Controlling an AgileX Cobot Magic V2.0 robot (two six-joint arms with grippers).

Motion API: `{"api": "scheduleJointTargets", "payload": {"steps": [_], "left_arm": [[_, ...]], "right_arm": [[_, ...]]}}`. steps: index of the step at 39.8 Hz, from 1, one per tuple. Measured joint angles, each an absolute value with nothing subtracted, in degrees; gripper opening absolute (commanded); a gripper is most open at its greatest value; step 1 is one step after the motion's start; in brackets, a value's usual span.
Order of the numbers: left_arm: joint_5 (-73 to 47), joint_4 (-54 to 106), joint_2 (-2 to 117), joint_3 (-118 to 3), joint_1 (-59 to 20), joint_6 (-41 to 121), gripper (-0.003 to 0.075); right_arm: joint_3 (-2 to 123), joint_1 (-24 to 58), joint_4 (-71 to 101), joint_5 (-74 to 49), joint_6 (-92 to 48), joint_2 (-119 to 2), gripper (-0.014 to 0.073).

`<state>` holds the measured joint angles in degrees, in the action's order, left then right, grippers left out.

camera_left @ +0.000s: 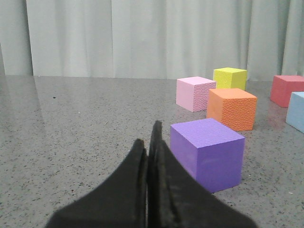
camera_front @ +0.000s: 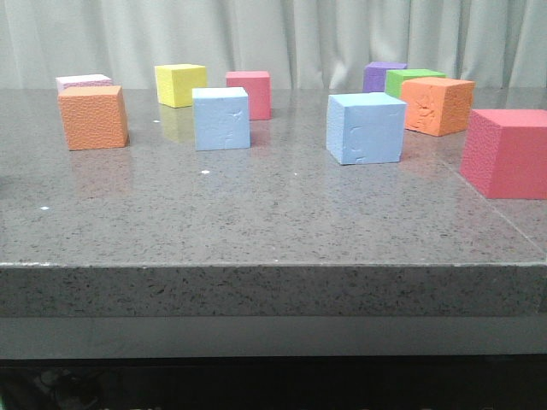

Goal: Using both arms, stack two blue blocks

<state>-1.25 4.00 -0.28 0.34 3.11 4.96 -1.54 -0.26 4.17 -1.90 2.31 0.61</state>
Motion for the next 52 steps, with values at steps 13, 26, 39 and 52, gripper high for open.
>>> {"api": "scheduleJointTargets", "payload": {"steps": [13,26,39,52], "left_arm": [[-1.25,4.0,-0.28,0.34,3.11,4.96,-0.0018],[-1.25,4.0,-0.28,0.34,3.11,4.96,-0.0018],[2.17,4.0,-0.28,0.34,3.11,4.96,-0.0018],[-4.64,4.0,-0.28,-14.3,3.11,4.96,-0.0018]], "right_arm": [[-1.54,-0.26,4.17,-1.9,2.31,0.61,-0.0068],[-1.54,-0.26,4.17,-1.9,2.31,0.61,-0.0068],[-1.54,-0.26,4.17,-1.9,2.31,0.61,-0.0068],[11.93,-0.26,4.17,-9.52,2.31,0.43,-0.0068]]}}
